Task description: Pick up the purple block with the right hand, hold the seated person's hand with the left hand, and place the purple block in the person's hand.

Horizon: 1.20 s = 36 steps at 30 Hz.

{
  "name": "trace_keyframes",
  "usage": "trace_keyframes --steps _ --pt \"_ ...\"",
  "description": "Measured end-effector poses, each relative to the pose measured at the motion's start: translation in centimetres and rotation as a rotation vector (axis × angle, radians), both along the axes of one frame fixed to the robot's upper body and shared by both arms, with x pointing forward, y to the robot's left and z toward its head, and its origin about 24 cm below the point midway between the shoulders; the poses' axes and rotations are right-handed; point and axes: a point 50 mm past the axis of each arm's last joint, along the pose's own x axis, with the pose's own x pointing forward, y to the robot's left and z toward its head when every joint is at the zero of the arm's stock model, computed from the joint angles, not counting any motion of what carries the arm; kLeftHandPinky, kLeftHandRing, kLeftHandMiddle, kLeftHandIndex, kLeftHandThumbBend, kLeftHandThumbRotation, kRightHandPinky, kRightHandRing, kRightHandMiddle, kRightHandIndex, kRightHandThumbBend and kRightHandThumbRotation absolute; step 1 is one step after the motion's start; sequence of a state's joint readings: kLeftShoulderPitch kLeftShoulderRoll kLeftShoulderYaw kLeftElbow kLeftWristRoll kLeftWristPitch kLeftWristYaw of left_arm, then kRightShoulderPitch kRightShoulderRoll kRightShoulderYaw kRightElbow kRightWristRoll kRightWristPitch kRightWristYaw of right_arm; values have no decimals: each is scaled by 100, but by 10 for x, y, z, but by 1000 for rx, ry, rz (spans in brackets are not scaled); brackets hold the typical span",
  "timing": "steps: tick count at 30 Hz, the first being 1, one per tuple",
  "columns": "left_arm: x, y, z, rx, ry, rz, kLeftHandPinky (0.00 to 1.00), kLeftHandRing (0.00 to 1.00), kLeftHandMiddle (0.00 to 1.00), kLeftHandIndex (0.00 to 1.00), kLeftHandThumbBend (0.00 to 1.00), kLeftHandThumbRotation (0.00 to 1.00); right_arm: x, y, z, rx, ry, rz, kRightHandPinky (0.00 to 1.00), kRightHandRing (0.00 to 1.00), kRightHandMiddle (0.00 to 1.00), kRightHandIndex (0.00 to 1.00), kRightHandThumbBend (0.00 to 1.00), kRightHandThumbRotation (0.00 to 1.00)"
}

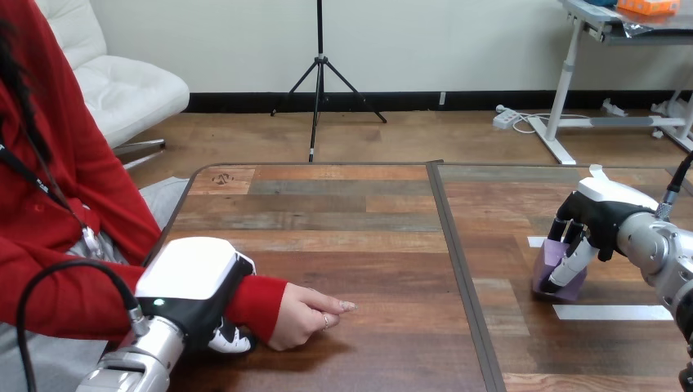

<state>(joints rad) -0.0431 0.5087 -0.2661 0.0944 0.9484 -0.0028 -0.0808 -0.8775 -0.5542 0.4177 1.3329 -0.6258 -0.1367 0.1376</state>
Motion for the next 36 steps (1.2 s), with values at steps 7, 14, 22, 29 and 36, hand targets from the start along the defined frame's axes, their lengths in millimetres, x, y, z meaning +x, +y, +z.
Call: trace_keyframes --steps 7,14,22,29,36 --pt "2 1 -2 -21 12 3 35 40 43 45 65 0 0 1 0 1 -1 5 48 55 56 48 79 0" --pt "2 3 -5 -55 8 10 33 38 41 43 64 0 0 2 0 5 -4 16 50 56 58 48 78 0" --pt "1 5 -8 -103 -21 12 31 36 39 40 63 0 1 3 1 14 -9 30 54 61 61 48 77 0" --pt "-4 7 -11 -144 -55 15 29 35 38 39 64 0 1 3 2 49 -26 19 47 52 54 50 75 0" --pt "-10 8 -14 -183 -78 21 29 34 38 38 64 0 4 5 6 80 -51 20 45 49 52 50 74 0"
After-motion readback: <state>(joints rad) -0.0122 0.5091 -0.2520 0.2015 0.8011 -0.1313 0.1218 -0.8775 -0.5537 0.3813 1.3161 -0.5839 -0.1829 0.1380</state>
